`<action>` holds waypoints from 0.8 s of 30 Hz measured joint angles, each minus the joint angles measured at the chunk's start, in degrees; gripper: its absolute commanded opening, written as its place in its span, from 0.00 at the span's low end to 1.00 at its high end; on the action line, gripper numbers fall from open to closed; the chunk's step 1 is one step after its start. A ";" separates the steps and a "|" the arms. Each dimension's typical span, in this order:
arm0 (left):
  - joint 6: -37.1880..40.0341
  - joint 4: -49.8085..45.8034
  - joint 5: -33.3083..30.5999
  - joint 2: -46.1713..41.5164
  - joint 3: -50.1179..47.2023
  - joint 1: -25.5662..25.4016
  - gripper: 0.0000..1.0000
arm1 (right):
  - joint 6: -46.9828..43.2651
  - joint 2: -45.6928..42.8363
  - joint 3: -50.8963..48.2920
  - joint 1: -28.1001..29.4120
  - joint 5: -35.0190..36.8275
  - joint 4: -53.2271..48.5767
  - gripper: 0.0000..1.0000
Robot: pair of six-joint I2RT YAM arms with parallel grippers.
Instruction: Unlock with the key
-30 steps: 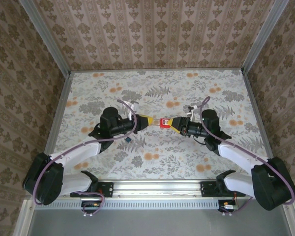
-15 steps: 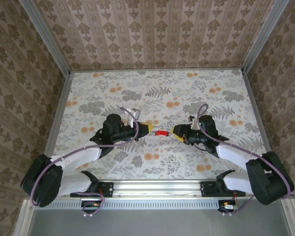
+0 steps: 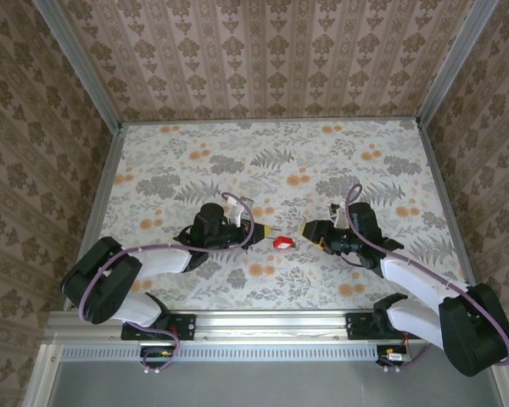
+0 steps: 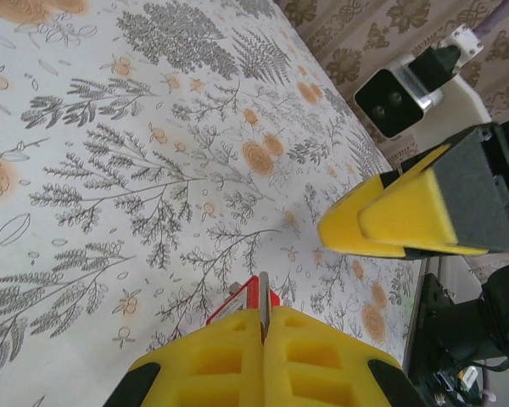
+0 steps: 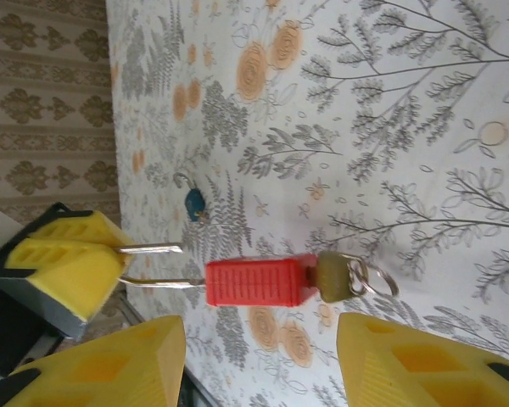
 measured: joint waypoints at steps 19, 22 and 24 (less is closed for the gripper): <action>-5.20 17.99 0.33 13.70 -1.31 3.91 0.00 | -13.20 7.87 10.34 8.83 12.61 -16.63 0.54; -5.90 20.98 0.74 15.39 -1.70 4.35 0.00 | -14.34 10.21 12.20 10.25 14.51 -17.40 0.54; -6.73 23.26 1.16 16.70 -2.25 5.07 0.00 | -15.37 12.20 14.05 11.04 15.89 -18.16 0.54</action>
